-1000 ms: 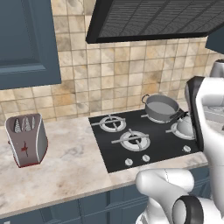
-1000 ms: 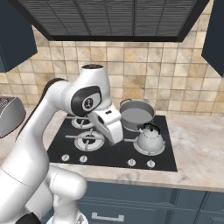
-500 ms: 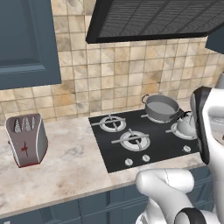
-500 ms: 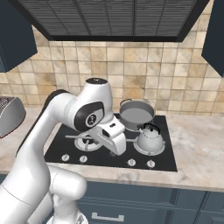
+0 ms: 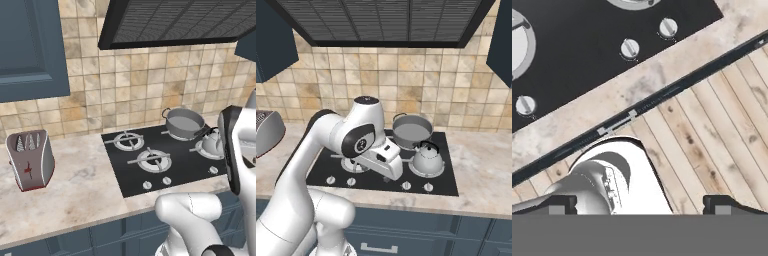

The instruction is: Pick the kettle from the cabinet and place it on a stove burner. Then pick the pot from the counter and place it on another stove burner. Finally, turn both burners on.

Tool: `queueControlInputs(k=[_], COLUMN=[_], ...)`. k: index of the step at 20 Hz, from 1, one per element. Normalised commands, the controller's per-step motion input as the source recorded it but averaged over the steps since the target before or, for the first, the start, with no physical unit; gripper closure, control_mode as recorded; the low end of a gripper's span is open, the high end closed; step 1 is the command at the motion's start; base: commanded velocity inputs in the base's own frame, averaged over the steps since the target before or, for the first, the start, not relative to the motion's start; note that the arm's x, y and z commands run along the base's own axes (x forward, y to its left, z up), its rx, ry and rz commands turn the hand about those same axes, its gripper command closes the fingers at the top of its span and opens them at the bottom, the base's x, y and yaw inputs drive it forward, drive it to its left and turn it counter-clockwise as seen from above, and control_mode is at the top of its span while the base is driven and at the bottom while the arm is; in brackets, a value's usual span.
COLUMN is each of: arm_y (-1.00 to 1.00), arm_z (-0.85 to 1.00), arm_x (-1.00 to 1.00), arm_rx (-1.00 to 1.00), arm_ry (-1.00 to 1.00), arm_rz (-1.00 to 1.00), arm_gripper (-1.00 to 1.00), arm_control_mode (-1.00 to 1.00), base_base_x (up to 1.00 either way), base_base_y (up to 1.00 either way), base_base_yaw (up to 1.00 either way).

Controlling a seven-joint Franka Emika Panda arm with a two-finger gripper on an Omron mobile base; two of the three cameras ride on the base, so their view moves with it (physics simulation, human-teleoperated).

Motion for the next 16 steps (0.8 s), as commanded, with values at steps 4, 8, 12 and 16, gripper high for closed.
queueControlInputs(k=[4,8,12,16], arm_y=[0.0,0.0,0.0,0.0], arm_z=[-0.06,-0.09,-0.15,-0.2], arm_x=[0.0,0.0,0.0,0.0], arm_rx=[0.0,0.0,0.0,0.0], arm_ry=[0.0,0.0,0.0,0.0], arm_rz=[0.15,0.17,0.19,0.19], arm_gripper=[-1.0,-1.0,-1.0,-1.0], arm_control_mode=[-1.0,-1.0,-1.0,-1.0], base_base_x=[0.0,0.0,0.0,0.0], base_base_y=[0.0,0.0,0.0,0.0], base_base_yaw=[0.0,0.0,0.0,0.0])
